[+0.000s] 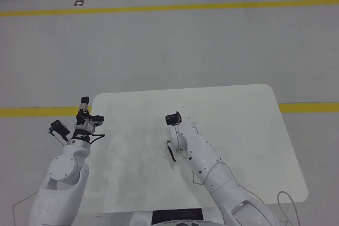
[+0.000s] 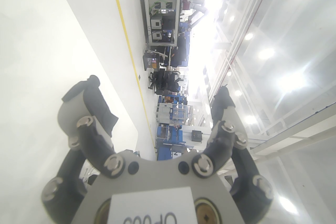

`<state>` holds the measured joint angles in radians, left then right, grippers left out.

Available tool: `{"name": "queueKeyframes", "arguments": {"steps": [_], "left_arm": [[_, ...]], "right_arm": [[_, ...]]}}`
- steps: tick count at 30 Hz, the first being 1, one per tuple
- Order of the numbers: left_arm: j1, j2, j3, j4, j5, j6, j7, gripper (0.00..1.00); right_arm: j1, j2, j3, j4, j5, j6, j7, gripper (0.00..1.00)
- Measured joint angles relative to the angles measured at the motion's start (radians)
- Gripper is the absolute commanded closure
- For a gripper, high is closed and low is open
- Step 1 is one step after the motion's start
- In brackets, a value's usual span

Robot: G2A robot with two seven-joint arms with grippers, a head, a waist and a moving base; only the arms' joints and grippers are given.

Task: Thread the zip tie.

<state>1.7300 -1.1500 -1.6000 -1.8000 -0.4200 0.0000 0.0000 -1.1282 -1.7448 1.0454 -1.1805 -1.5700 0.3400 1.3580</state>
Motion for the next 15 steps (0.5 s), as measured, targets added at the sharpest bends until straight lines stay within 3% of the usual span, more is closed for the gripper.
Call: {"name": "queueKeyframes", "arguments": {"steps": [5,10,15], "left_arm": [[0.000,0.000,0.000,0.000,0.000,0.000,0.000,0.00],[0.000,0.000,0.000,0.000,0.000,0.000,0.000,0.00],[0.000,0.000,0.000,0.000,0.000,0.000,0.000,0.00]], "right_arm": [[0.005,-0.002,-0.001,0.012,0.000,0.000,0.000,0.89],[0.011,-0.006,0.000,0.031,0.000,0.000,0.000,1.00],[0.018,-0.009,0.003,0.046,0.000,0.000,-0.001,1.00]]}}
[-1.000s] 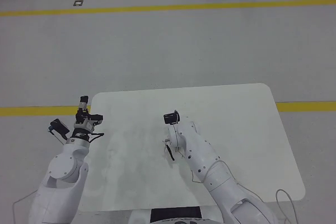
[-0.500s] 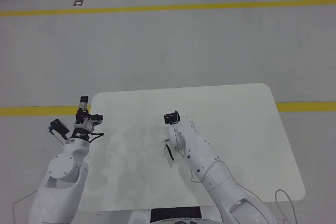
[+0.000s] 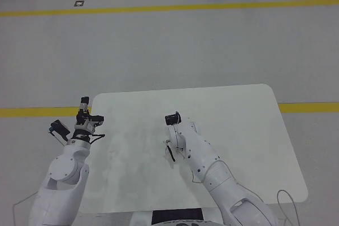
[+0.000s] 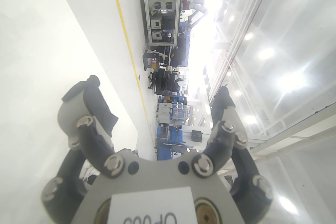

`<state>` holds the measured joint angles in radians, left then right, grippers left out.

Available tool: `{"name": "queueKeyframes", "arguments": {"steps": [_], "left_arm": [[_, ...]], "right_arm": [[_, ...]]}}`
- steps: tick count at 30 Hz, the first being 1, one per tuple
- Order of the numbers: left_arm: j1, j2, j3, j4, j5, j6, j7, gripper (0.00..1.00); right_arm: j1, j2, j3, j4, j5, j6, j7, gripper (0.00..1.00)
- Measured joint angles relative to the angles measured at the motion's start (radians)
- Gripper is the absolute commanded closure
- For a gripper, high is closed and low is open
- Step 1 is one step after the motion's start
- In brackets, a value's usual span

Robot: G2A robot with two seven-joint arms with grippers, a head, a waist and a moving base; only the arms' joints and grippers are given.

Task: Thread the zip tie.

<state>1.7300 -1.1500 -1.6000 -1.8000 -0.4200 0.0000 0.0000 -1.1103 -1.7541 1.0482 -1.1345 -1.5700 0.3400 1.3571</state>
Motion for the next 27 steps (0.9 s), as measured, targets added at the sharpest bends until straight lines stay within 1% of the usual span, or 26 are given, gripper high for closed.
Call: {"name": "queueKeyframes", "arguments": {"steps": [3,5,11,14,20,23,27], "left_arm": [[0.000,0.000,0.000,0.000,0.000,0.000,0.000,0.00],[0.000,0.000,0.000,0.000,0.000,0.000,0.000,0.00],[0.000,0.000,0.000,0.000,0.000,0.000,0.000,0.00],[0.000,0.000,0.000,0.000,0.000,0.000,0.000,0.00],[0.000,0.000,0.000,0.000,0.000,0.000,0.000,0.00],[0.000,0.000,0.000,0.000,0.000,0.000,0.000,0.00],[0.000,0.000,0.000,0.000,0.000,0.000,0.000,0.00]], "right_arm": [[0.001,0.000,0.003,-0.004,0.000,0.000,0.001,1.00],[-0.002,0.000,0.006,-0.019,0.000,0.000,0.005,1.00],[-0.037,0.009,0.022,-0.118,0.002,-0.009,0.032,1.00],[-0.063,0.016,0.041,-0.170,0.008,-0.031,0.033,1.00],[-0.114,0.029,0.088,-0.282,0.056,-0.084,0.033,1.00],[-0.144,0.036,0.116,-0.346,0.103,-0.118,0.024,1.00],[-0.191,0.046,0.160,-0.428,0.204,-0.180,-0.016,1.00]]}}
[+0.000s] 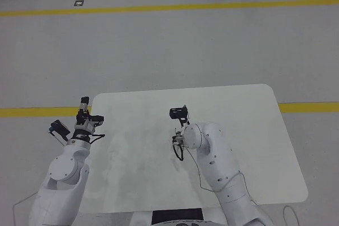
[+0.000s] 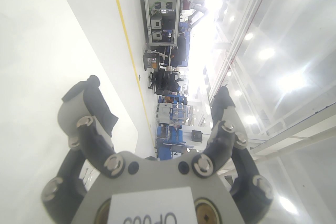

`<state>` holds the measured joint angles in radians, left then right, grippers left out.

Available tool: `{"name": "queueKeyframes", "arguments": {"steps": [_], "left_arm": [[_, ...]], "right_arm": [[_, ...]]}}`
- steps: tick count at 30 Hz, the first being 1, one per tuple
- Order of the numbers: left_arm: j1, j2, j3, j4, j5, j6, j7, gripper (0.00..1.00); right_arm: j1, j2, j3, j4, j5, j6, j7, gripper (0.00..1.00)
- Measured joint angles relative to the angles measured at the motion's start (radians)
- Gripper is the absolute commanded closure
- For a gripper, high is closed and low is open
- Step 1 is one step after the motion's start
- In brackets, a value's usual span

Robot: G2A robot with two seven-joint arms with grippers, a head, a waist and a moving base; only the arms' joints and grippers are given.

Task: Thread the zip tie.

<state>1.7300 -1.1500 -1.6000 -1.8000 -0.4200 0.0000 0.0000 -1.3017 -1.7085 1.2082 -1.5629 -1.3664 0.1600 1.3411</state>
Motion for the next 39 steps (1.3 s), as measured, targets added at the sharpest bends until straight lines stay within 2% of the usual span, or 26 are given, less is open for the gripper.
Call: {"name": "queueKeyframes", "arguments": {"steps": [4,9,20,26,34,39], "left_arm": [[0.000,0.000,0.000,0.000,0.000,0.000,0.000,0.00],[0.000,0.000,0.000,0.000,0.000,0.000,0.000,0.00],[0.000,0.000,0.000,0.000,0.000,0.000,0.000,0.00],[0.000,0.000,0.000,0.000,0.000,0.000,0.000,0.00],[0.000,0.000,0.000,0.000,0.000,0.000,0.000,0.00],[0.000,0.000,0.000,0.000,0.000,0.000,0.000,0.00]], "right_arm": [[-0.038,0.009,0.032,-0.049,0.096,-0.060,-0.046,1.00],[-0.062,0.017,0.055,-0.072,0.217,-0.133,-0.084,1.00],[-0.064,0.017,0.055,-0.072,0.217,-0.131,-0.086,1.00],[-0.110,0.026,0.080,-0.080,0.351,-0.167,-0.214,1.00],[-0.159,0.039,0.095,-0.081,0.566,-0.271,-0.332,1.00],[-0.190,0.045,0.095,-0.089,0.654,-0.286,-0.462,1.00]]}}
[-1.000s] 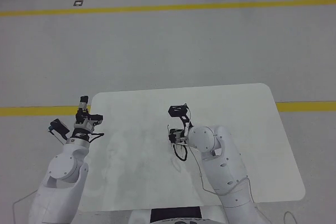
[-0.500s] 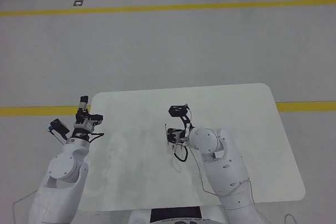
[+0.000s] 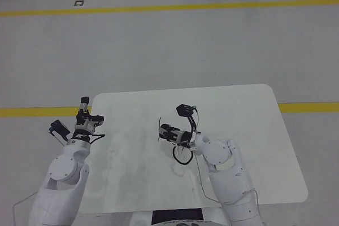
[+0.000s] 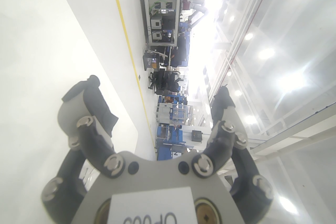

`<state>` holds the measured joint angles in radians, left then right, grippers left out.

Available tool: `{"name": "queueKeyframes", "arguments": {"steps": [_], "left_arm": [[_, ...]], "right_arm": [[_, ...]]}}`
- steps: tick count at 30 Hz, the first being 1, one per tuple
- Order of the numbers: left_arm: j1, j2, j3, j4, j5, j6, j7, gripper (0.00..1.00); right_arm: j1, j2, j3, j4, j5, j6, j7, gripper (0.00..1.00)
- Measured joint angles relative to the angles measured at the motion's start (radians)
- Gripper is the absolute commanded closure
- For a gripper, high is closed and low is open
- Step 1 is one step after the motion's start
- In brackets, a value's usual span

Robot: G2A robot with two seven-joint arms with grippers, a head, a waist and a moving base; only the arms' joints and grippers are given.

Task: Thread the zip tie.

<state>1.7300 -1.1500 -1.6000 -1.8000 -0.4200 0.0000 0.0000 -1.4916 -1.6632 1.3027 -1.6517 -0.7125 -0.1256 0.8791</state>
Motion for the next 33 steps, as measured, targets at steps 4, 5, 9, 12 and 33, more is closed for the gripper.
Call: {"name": "queueKeyframes", "arguments": {"steps": [4,5,9,12,33], "left_arm": [[0.000,0.000,0.000,0.000,0.000,0.000,0.000,0.00],[0.000,0.000,0.000,0.000,0.000,0.000,0.000,0.00],[0.000,0.000,0.000,0.000,0.000,0.000,0.000,0.00],[0.000,0.000,0.000,0.000,0.000,0.000,0.000,0.00],[0.025,0.003,-0.014,0.069,-0.083,-0.100,-0.308,0.00]], "right_arm": [[-0.013,0.003,-0.018,0.004,0.030,0.023,-0.071,1.00],[-0.013,0.004,-0.022,0.004,0.037,0.027,-0.080,1.00],[-0.013,0.004,-0.023,0.003,0.040,0.027,-0.081,1.00],[-0.013,0.004,-0.023,0.003,0.040,0.027,-0.081,1.00],[-0.047,0.004,-0.145,0.075,0.162,0.045,-0.411,1.00]]}}
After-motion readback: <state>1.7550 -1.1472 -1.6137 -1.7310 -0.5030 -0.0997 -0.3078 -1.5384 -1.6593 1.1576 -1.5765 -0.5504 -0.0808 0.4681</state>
